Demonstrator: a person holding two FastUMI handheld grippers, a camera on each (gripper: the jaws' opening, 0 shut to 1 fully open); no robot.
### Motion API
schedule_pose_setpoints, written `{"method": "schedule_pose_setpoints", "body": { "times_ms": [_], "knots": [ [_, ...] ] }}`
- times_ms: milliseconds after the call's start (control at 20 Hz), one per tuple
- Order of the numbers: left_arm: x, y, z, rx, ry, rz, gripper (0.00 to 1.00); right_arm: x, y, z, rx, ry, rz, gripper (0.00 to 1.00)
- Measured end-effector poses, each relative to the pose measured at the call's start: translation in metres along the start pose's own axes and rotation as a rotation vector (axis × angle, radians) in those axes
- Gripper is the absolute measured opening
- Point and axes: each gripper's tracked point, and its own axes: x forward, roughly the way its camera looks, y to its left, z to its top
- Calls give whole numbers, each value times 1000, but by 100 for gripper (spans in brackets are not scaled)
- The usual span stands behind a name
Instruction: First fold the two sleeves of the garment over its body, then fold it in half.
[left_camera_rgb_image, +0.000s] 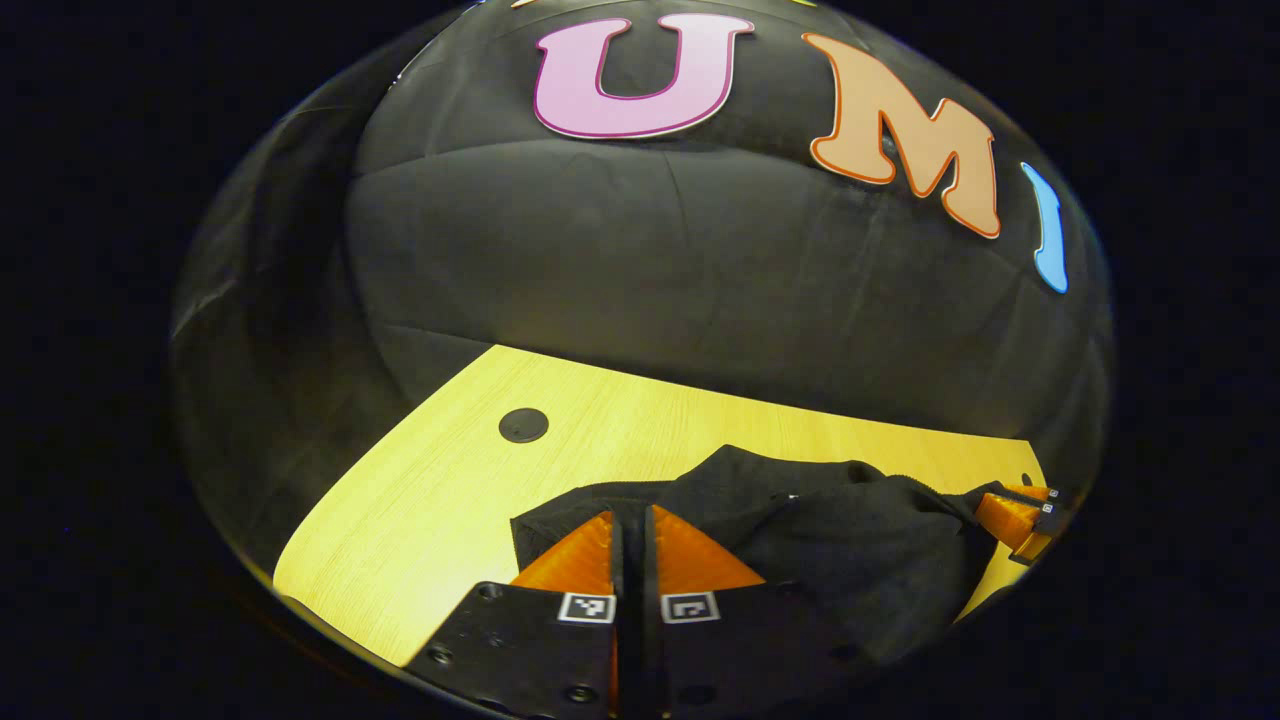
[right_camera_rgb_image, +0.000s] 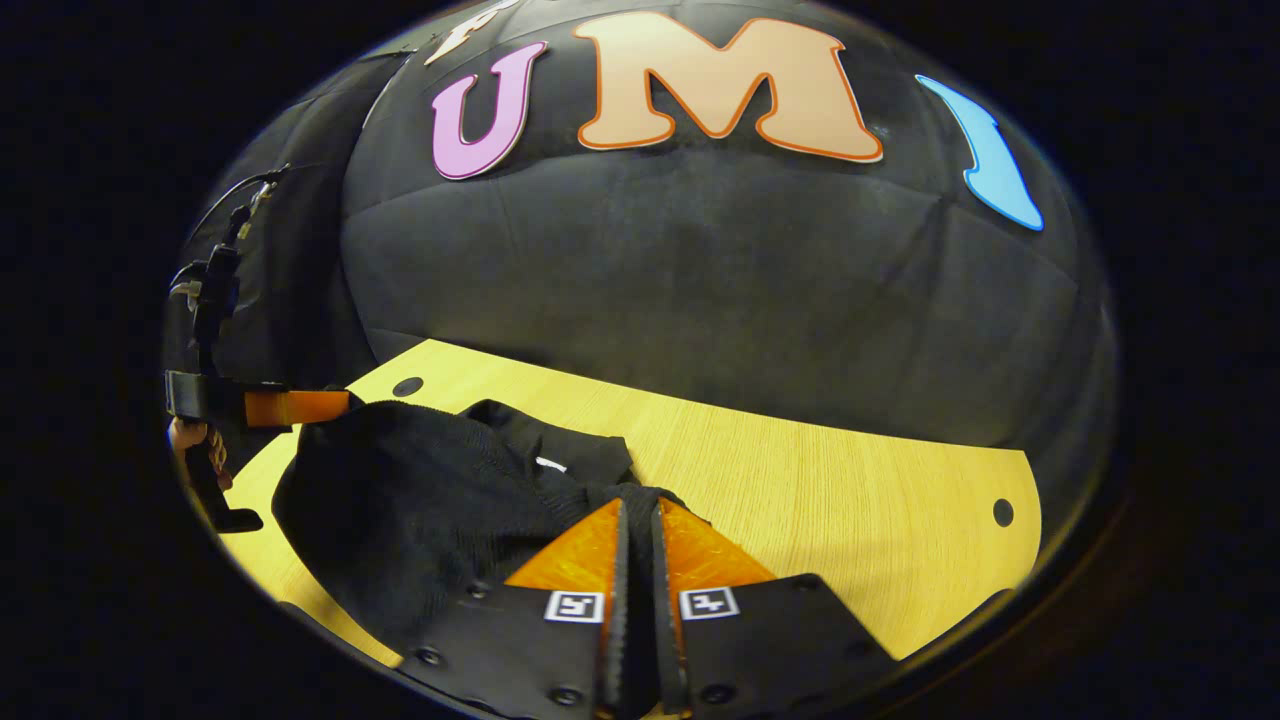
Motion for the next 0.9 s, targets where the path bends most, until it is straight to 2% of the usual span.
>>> {"method": "schedule_pose_setpoints", "body": {
  "times_ms": [50,200,250,400,500,600,750,900],
  "knots": [
    [-3,3,1,-14,-6,4,11,-2,-3,-1,-5,0,-3,29],
    [-20,16,8,-53,-26,38,99,-12,-13,-1,-25,6,-30,82],
    [-23,21,7,-62,-24,48,92,-21,-16,0,-42,2,-48,100],
    [-48,30,22,-83,-70,51,95,-46,-11,16,-90,-60,-70,100],
    [-75,41,35,-35,-122,67,95,-72,0,24,-96,-114,-55,99],
    [-102,45,50,20,-180,63,95,-104,19,31,-91,-170,-37,100],
    [-149,40,69,40,-264,24,95,-154,49,37,-84,-247,-14,100],
    [-190,52,93,68,-381,54,93,-205,79,42,-76,-308,4,98]
  ]
}}
